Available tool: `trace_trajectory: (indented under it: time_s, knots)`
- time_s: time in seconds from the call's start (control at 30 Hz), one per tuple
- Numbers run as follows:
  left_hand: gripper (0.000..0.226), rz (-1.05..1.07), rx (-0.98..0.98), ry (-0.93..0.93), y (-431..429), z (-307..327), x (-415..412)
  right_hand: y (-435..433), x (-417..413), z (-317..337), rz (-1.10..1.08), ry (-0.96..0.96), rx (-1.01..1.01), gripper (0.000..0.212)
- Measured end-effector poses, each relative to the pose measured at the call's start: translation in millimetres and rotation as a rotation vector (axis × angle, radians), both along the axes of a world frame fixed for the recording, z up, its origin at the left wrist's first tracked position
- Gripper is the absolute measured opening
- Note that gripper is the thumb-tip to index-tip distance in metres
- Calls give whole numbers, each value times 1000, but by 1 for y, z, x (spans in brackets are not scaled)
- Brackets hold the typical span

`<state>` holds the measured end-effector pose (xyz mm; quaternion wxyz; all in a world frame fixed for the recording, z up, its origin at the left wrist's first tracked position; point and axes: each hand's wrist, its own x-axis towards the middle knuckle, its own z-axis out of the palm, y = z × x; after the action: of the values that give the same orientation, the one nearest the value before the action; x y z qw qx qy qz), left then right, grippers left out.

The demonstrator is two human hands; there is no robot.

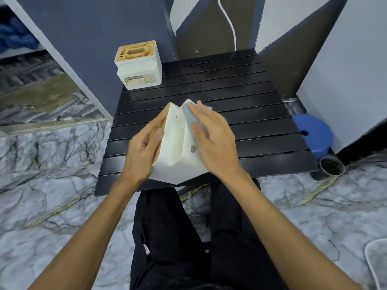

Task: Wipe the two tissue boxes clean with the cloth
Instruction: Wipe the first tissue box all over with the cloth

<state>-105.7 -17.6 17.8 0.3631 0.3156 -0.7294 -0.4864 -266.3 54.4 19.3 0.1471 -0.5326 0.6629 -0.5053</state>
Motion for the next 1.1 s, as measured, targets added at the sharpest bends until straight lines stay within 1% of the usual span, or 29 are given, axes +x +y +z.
trace_trajectory:
  time_s: [0.07,0.17,0.3,0.33,0.47,0.5,0.67,0.77,0.87,1.03,1.1]
  knots:
    - [44,-12,1,-2,1,1,-1,-18,-13,4,15,-23,22,42]
    - [44,-3,6,-5,0,0,-2,-34,-32,3,33,-143,79,40]
    - [46,-7,-8,-39,-2,0,-2,-20,-32,-8,-25,-299,109,40]
    - [46,-4,-6,-37,-1,0,-2,-15,-30,-10,-36,-302,104,40]
    - [44,-6,-5,-30,1,1,-1,-17,-22,4,2,-97,51,40]
    - [44,-6,-1,-32,1,2,-1,-23,-23,9,22,-83,55,40]
    - [44,8,8,-12,0,1,2,-49,-44,21,106,-271,235,34]
    - [46,20,8,-18,-2,0,3,-47,-52,16,122,-344,281,33]
    - [46,11,9,-18,-1,0,3,-39,-49,13,92,-308,252,35]
    - [46,3,16,-21,-2,0,3,-43,-35,23,115,-158,130,36]
    - [47,10,15,-27,-2,-1,3,-44,-34,22,103,-202,122,35]
